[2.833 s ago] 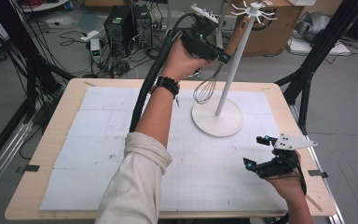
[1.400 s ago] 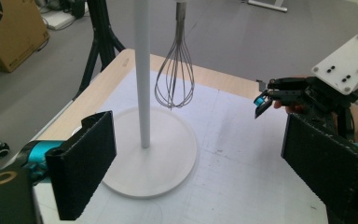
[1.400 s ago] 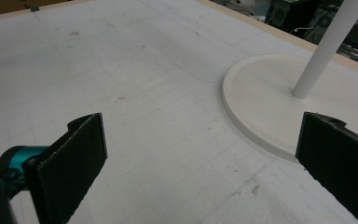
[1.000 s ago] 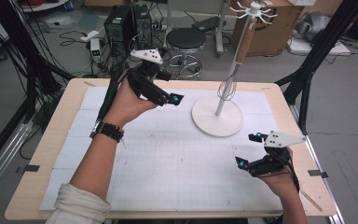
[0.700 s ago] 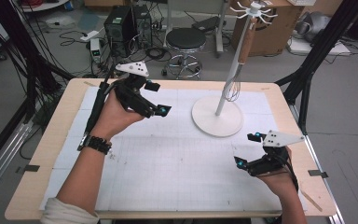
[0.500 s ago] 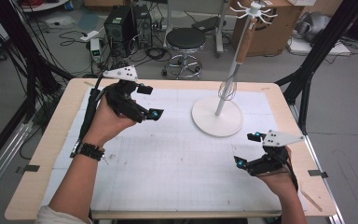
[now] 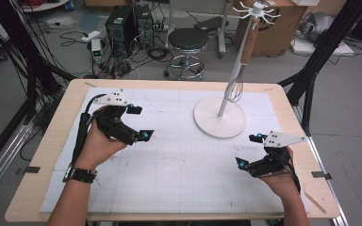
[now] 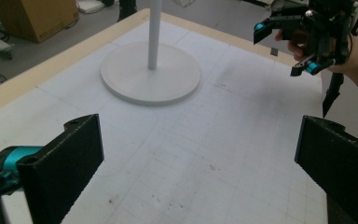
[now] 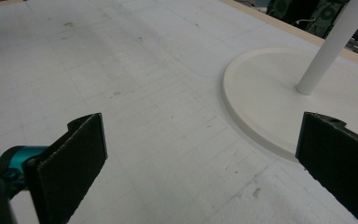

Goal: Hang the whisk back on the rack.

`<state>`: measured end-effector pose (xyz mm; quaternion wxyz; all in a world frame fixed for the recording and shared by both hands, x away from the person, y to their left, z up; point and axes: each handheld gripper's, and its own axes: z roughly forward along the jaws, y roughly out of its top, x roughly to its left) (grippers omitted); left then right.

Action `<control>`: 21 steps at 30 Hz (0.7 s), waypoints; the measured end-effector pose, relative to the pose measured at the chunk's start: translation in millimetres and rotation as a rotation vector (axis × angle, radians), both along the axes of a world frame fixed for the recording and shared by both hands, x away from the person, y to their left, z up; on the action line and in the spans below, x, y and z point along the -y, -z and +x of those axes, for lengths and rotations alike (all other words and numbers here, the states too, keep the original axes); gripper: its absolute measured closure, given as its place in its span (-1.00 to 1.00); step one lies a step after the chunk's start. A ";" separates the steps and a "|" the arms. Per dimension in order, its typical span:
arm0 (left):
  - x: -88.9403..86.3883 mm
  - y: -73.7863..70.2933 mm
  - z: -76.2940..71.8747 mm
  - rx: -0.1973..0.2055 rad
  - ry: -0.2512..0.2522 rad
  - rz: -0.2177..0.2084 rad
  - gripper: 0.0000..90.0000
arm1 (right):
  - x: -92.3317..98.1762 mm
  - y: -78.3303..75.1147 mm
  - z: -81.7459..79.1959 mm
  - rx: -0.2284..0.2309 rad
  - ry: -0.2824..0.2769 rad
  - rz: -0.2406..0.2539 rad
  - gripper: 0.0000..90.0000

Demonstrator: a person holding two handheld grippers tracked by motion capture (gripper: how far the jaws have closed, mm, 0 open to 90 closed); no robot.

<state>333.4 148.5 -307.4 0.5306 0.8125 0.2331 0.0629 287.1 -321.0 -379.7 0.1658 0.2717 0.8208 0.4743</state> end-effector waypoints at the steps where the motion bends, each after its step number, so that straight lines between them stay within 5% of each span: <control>1: -1.4 3.8 -1.5 -0.002 0.000 0.000 -0.96 | -0.3 0.2 0.0 -0.002 -0.003 -0.001 -0.99; 14: -17.3 42.3 -28.4 0.002 -0.022 -0.038 -0.96 | -2.2 4.0 0.1 -0.010 -0.001 -0.018 -0.99; 21: -15.6 53.7 -37.9 0.001 -0.024 -0.016 -0.96 | -0.1 4.6 0.4 -0.018 0.008 -0.018 -0.99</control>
